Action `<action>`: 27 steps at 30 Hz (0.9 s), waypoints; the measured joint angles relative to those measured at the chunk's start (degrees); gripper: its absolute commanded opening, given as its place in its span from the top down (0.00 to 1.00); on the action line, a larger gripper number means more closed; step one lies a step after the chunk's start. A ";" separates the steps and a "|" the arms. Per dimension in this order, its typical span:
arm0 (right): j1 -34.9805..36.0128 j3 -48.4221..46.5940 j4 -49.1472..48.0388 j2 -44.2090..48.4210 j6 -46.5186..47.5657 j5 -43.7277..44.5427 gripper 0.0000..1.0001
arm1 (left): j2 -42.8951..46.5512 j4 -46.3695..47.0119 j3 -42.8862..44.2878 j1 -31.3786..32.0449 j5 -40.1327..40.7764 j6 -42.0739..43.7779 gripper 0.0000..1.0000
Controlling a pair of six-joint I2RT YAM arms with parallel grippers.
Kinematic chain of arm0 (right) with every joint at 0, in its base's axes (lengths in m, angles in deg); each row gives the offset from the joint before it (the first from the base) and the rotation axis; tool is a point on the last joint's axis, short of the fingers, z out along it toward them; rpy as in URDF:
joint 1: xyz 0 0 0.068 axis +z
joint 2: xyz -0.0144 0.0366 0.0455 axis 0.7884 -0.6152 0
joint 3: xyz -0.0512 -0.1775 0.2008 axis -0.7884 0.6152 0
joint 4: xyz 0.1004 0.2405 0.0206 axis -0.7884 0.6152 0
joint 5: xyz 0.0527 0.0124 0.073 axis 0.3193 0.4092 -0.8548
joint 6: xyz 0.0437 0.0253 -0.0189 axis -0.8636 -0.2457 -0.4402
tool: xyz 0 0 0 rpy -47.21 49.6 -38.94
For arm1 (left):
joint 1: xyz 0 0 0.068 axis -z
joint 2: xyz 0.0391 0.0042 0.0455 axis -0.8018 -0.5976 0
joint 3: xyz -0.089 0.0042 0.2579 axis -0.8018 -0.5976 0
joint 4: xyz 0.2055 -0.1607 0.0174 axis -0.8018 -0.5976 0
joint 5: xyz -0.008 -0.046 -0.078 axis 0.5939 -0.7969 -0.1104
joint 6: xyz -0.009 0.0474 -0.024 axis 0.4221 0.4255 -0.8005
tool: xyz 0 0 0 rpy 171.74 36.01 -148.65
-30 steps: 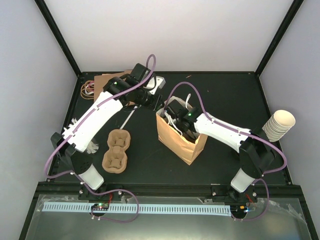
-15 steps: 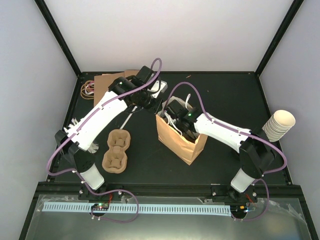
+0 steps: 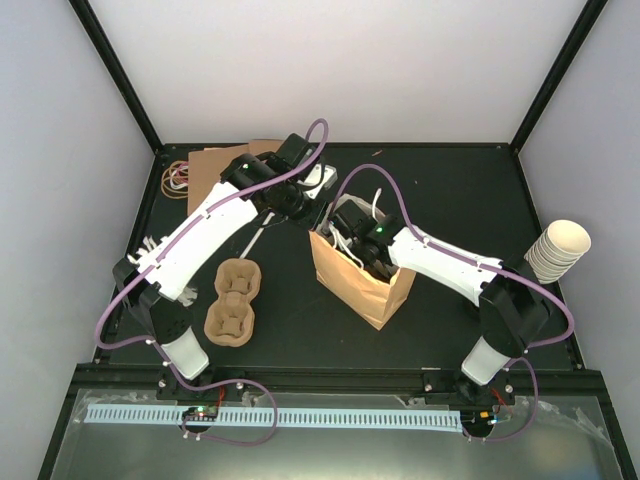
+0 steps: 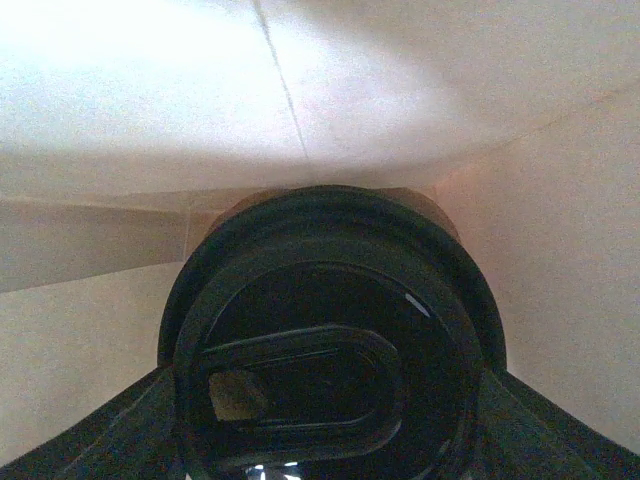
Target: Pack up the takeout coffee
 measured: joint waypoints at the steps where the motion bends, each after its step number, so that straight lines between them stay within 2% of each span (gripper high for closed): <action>1: 0.00 0.00 0.04 0.02 -0.02 0.00 0.45 | 0.00 -0.07 0.02 0.00 0.00 0.04 0.99; 5: 0.00 0.00 0.20 0.15 -0.24 0.04 0.44 | 0.00 -0.17 0.15 0.00 0.02 0.11 0.98; 10: 0.07 0.00 0.31 0.26 -0.81 0.24 0.31 | 0.00 -0.20 0.15 0.07 0.02 0.15 0.99; 12: 0.07 0.00 0.39 0.35 -0.96 0.24 0.22 | 0.00 -0.20 0.15 0.09 0.00 0.28 0.98; 13: 0.11 0.00 0.46 0.37 -1.05 0.33 0.14 | 0.00 -0.20 0.15 0.11 0.00 0.33 0.99; 14: 0.11 0.00 0.59 0.44 -1.14 0.44 0.02 | 0.00 -0.20 0.15 0.13 0.00 0.37 0.99; 27: 0.37 0.37 4.35 2.14 -1.46 0.39 0.00 | 0.00 -0.46 0.24 0.35 -0.02 0.55 0.99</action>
